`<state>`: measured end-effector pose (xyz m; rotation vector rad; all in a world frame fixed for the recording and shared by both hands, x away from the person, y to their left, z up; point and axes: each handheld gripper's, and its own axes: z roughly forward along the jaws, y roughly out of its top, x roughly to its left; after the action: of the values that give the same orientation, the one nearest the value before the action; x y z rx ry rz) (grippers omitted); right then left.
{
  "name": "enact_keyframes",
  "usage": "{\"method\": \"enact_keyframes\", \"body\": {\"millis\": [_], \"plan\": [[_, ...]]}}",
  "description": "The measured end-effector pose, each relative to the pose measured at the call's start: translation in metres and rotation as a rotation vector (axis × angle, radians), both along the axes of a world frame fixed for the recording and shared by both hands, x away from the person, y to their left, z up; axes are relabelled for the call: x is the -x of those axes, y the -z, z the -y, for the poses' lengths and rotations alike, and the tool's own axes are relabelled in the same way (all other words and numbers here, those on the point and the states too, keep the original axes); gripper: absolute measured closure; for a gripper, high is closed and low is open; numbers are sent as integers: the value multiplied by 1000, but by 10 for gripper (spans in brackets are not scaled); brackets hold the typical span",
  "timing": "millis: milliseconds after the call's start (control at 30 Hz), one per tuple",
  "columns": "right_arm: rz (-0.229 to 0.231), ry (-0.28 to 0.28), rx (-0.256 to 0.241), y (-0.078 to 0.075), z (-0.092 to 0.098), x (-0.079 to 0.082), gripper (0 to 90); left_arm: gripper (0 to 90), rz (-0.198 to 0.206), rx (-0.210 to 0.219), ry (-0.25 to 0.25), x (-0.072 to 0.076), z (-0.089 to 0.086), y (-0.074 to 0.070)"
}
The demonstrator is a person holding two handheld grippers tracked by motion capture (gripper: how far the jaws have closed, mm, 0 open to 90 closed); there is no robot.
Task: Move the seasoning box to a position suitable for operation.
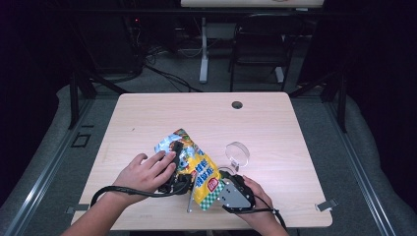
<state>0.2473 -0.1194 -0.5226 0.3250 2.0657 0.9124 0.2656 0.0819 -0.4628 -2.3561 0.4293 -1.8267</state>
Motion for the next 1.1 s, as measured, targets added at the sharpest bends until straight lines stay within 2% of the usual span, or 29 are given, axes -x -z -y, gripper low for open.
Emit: {"method": "enact_keyframes", "body": {"millis": [67,133,233,333,533,633,667,833,967,1100], "plan": [[-4,1,-6,0,0,0,706,550,10,-6,2,0,0,-1],[-12,1,-20,0,0,-1,706,551,3,-7,-4,0,0,-2],[-34,-1,-59,0,1,-4,707,552,3,-16,-6,-1,1,-2],[-48,-1,-69,0,2,-4,706,552,10,-21,0,-1,1,-2],[-76,-5,-112,-1,3,-6,707,557,0,-34,-4,-1,1,-6],[-85,-4,-115,-1,3,-6,707,558,-7,-34,-3,-1,1,-5],[-91,-2,-116,0,3,-6,706,558,0,-50,-4,-1,2,-5],[-96,-4,-116,1,3,-5,705,558,26,-64,12,1,4,-4],[-97,-3,-116,1,4,-5,704,558,21,-78,9,2,6,-5],[-104,-1,-121,1,4,-5,704,561,33,-91,25,1,7,-6]]}}
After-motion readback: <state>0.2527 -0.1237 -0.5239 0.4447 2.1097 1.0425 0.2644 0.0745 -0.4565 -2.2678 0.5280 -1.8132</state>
